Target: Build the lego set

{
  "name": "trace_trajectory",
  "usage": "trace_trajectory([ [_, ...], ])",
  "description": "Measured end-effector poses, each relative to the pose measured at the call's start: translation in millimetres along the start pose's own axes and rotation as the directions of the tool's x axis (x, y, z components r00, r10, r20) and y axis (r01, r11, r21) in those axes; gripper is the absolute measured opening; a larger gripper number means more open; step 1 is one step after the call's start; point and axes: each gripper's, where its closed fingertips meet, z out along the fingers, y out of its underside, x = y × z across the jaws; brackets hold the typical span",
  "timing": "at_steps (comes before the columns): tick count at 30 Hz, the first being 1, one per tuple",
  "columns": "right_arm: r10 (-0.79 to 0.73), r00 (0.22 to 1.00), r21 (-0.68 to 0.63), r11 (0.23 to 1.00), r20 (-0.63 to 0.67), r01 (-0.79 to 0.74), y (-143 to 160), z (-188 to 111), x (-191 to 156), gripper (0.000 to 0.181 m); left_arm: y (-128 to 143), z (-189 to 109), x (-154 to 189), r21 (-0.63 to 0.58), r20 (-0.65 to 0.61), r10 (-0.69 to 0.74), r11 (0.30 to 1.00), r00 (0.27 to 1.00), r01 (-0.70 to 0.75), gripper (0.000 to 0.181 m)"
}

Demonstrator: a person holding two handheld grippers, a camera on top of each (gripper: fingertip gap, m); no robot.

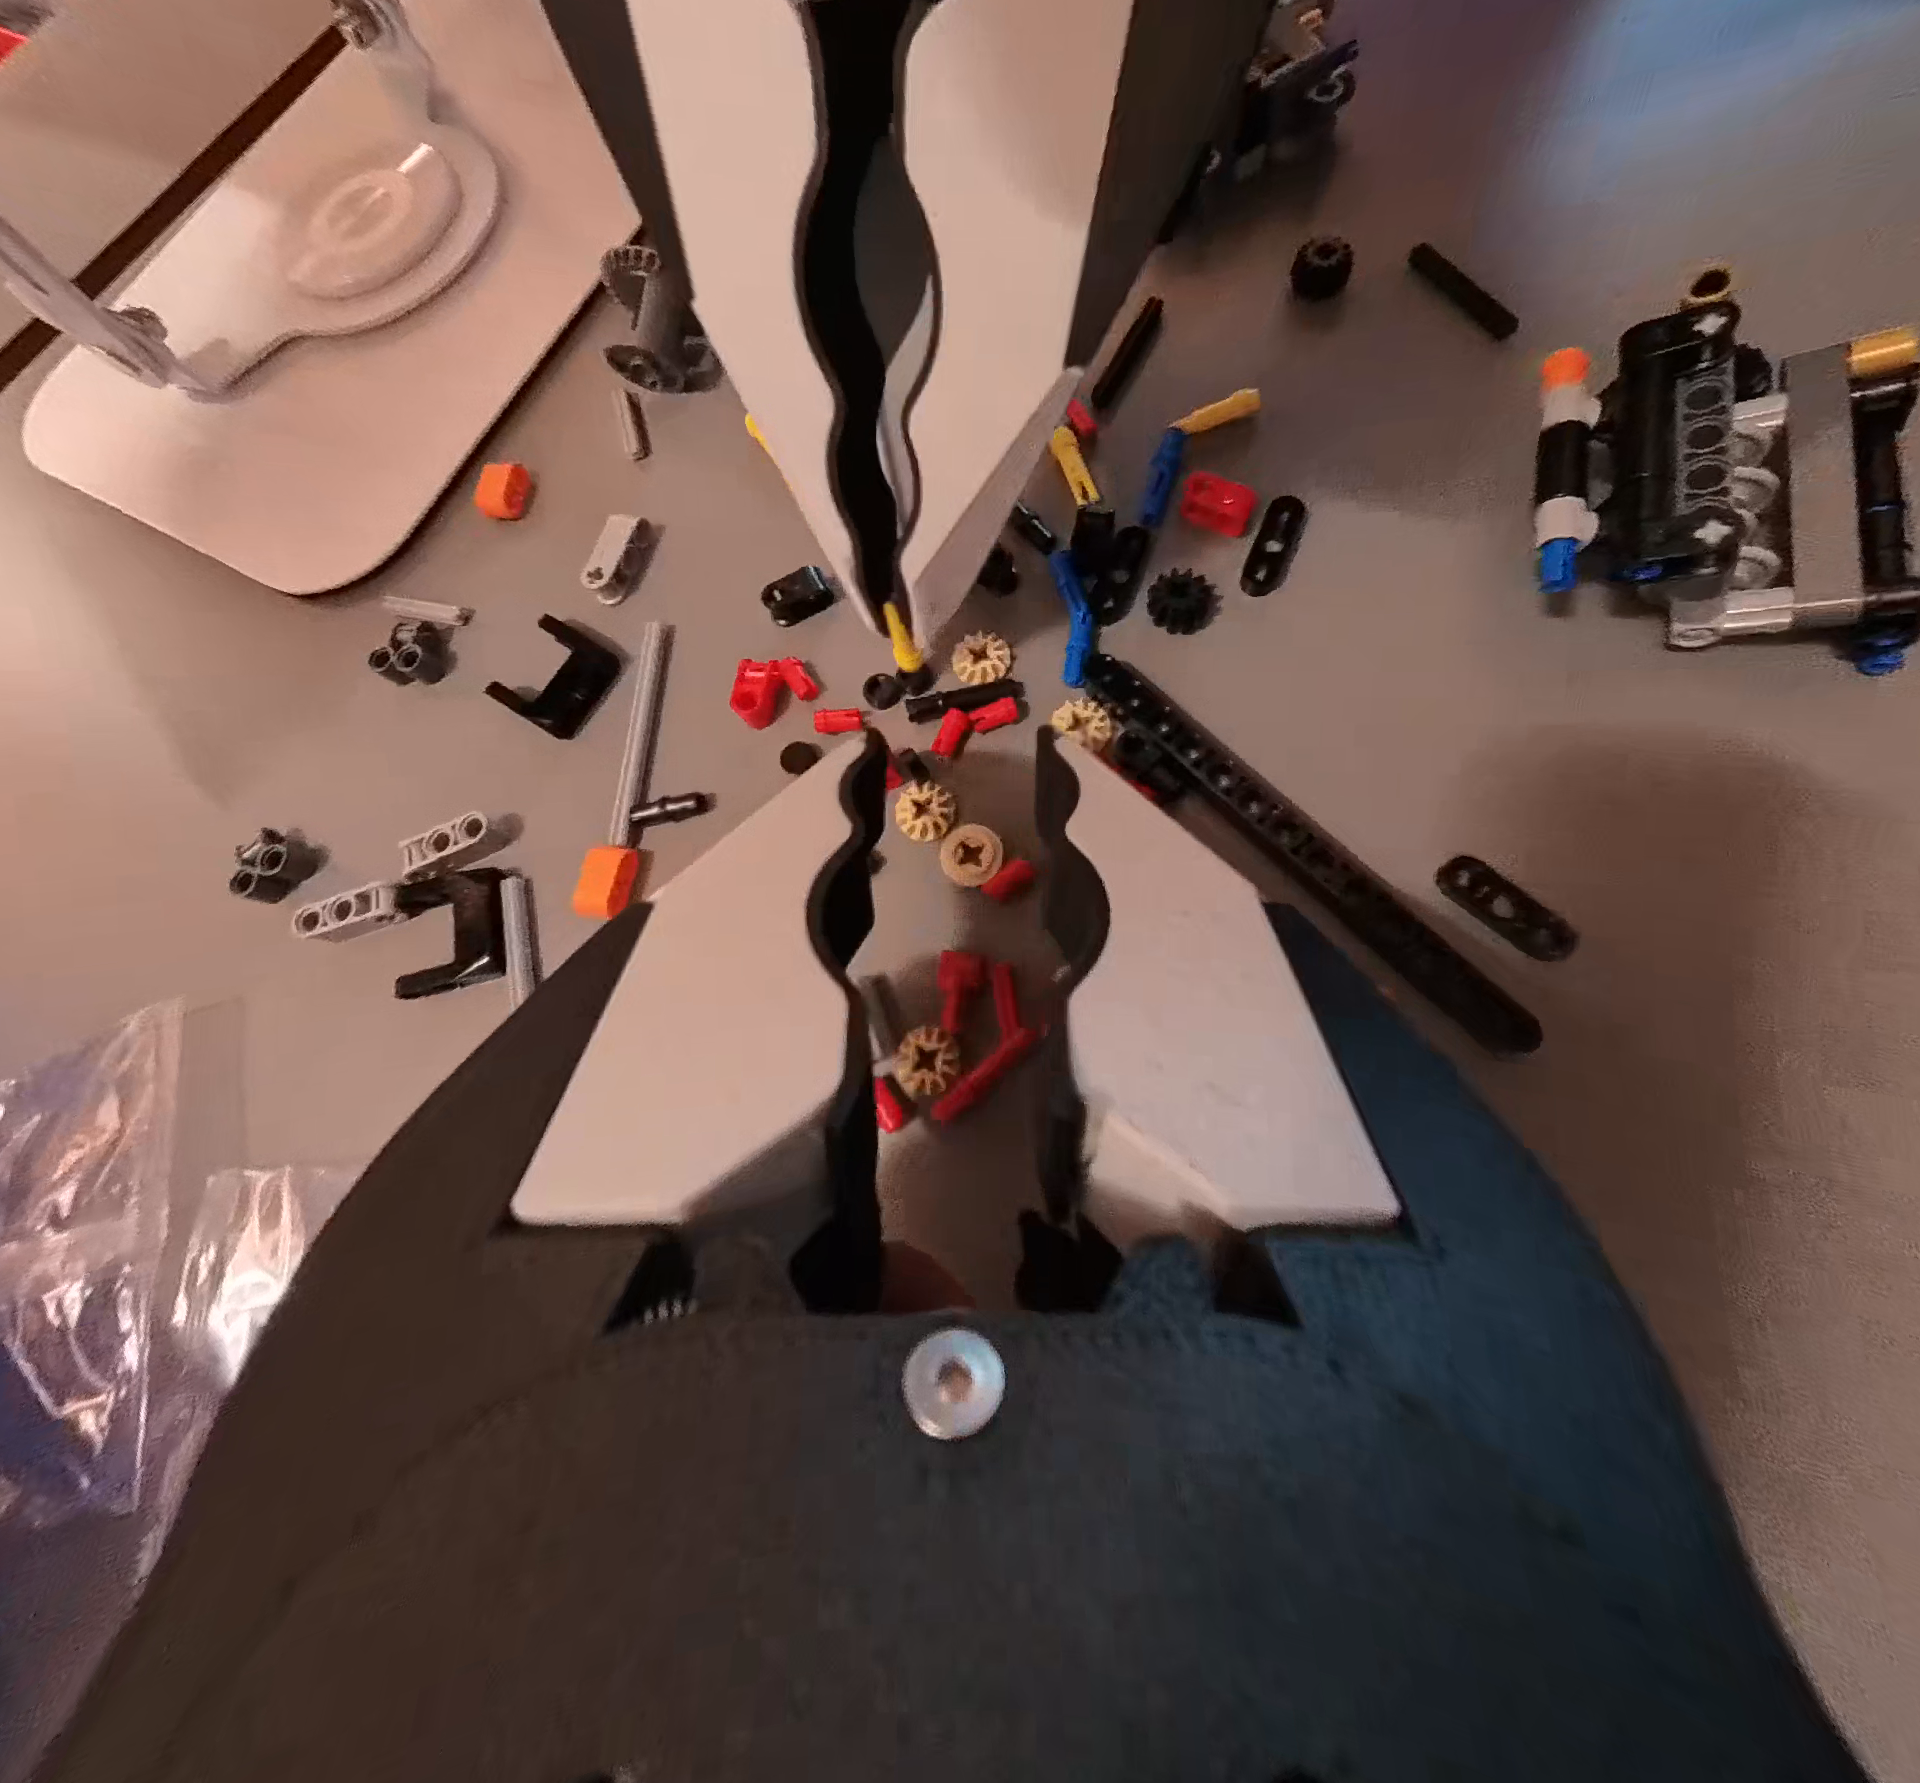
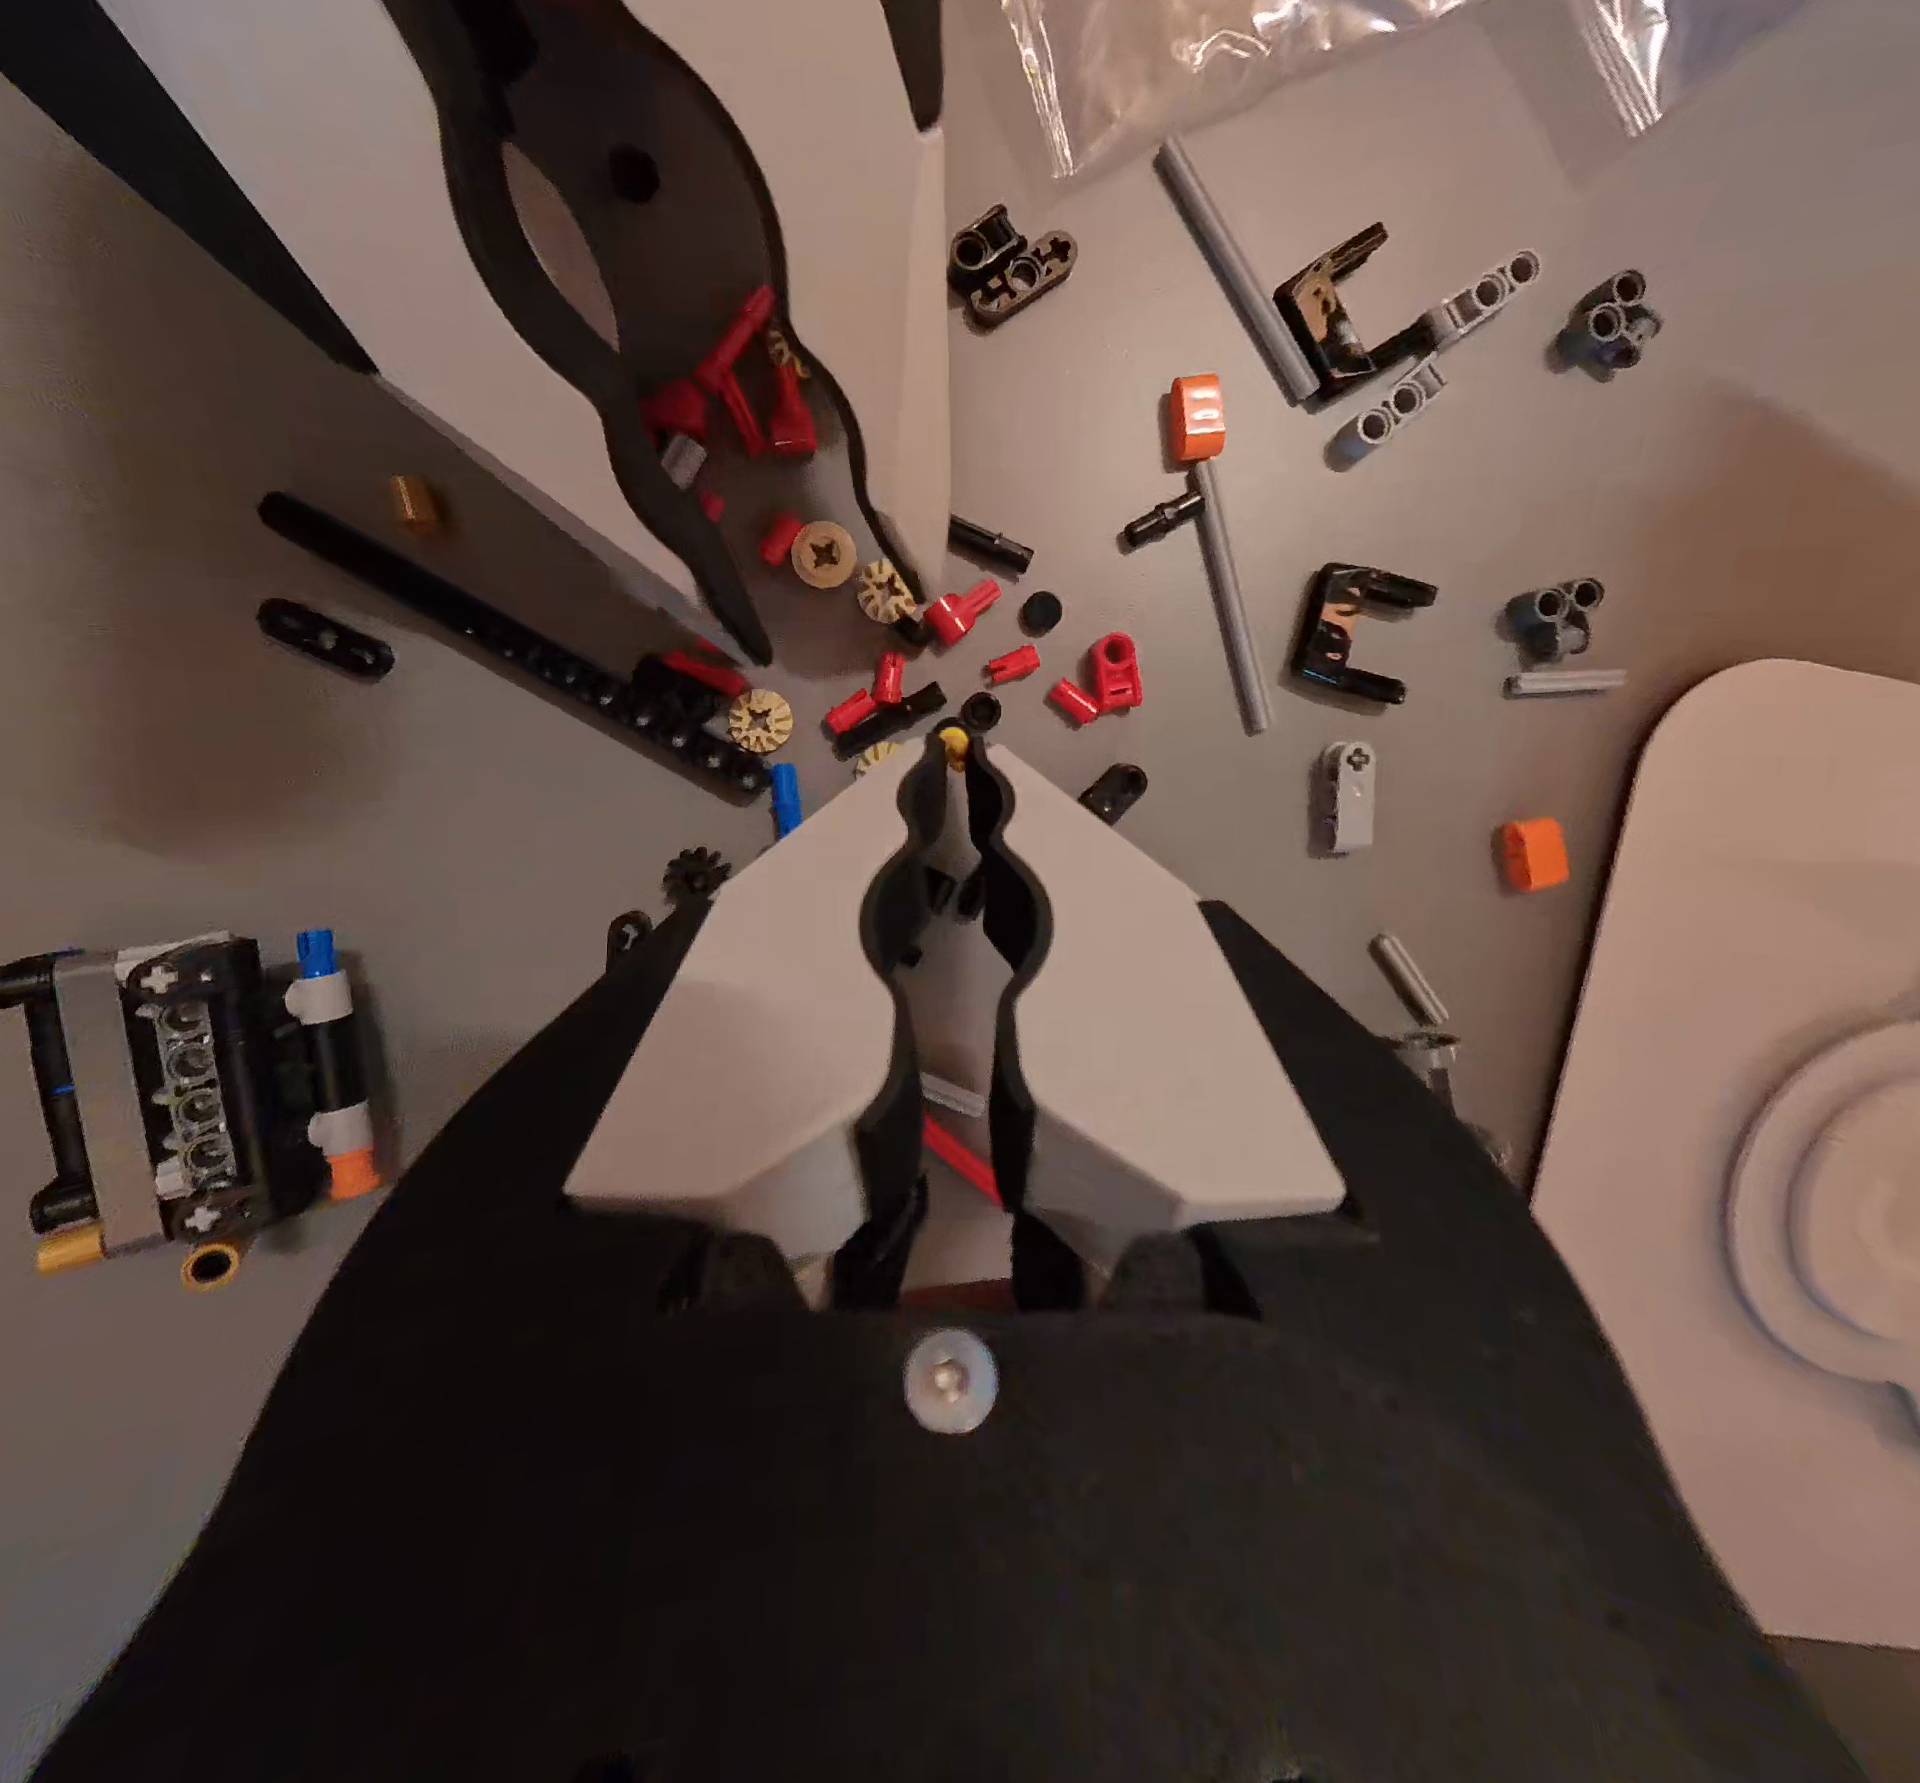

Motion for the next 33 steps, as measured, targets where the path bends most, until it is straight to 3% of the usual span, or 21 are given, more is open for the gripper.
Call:
trace_trajectory([
  [12, -0.013, 1.000, -0.032, 0.999, 0.010, 0.013, -2.2, 4.1, 0.0, 0.001, -0.6, 14.1, 5.8, -0.046, -0.089, 0.024, 0.999, 0.996, -0.028, 0.034],
  [33, -0.010, 0.999, -0.005, 1.000, 0.035, 0.010, -2.9, 5.0, -1.9, 0.001, -0.7, 18.4, 8.1, -0.058, -0.127, 0.000, 0.998, 0.992, -0.007, 0.034],
])
